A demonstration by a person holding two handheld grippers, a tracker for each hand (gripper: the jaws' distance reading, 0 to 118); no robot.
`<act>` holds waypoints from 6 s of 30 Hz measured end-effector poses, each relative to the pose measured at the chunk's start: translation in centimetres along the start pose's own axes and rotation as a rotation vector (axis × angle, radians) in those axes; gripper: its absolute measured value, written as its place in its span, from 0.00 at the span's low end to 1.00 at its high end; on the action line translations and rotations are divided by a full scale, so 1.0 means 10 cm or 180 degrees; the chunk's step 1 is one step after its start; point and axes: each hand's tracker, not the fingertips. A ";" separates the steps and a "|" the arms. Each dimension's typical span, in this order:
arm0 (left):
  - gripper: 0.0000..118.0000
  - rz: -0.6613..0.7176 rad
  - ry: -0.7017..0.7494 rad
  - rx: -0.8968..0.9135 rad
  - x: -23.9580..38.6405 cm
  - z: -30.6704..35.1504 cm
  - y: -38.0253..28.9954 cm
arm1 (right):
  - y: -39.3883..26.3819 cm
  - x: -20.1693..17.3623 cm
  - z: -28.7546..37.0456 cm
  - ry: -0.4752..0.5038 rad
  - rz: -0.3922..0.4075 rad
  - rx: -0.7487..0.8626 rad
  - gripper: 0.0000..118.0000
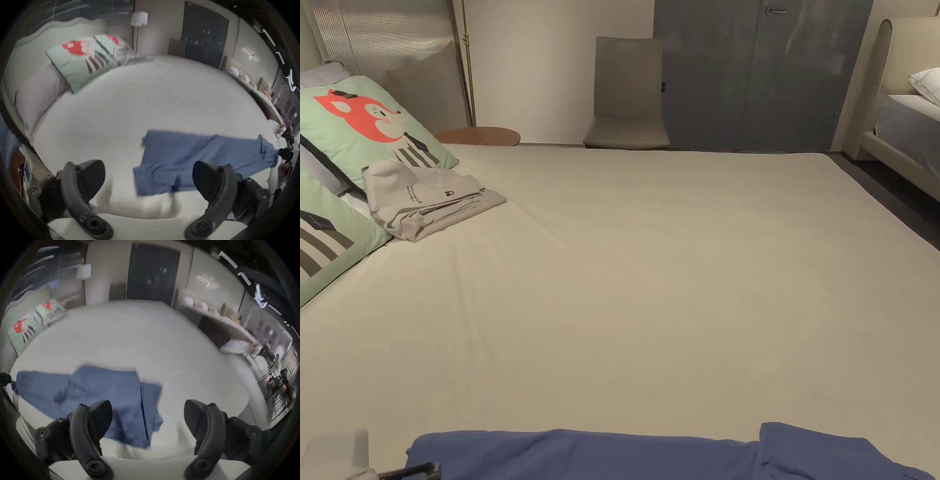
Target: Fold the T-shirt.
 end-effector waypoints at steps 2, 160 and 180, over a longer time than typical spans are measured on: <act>0.92 -0.0036 -0.0061 0.0475 0.18 0.22 0.15 | 0.17 -0.11 0.15 -0.0055 -0.0089 0.0465 0.81; 0.08 0.2132 -0.1707 -0.0875 -1.61 -0.54 0.19 | 0.57 -1.38 0.48 0.0632 -0.0346 0.1426 0.01; 0.08 0.1199 -0.2328 -0.1387 1.24 -0.99 0.62 | 0.41 -1.00 0.60 0.0575 -0.0565 0.1494 0.01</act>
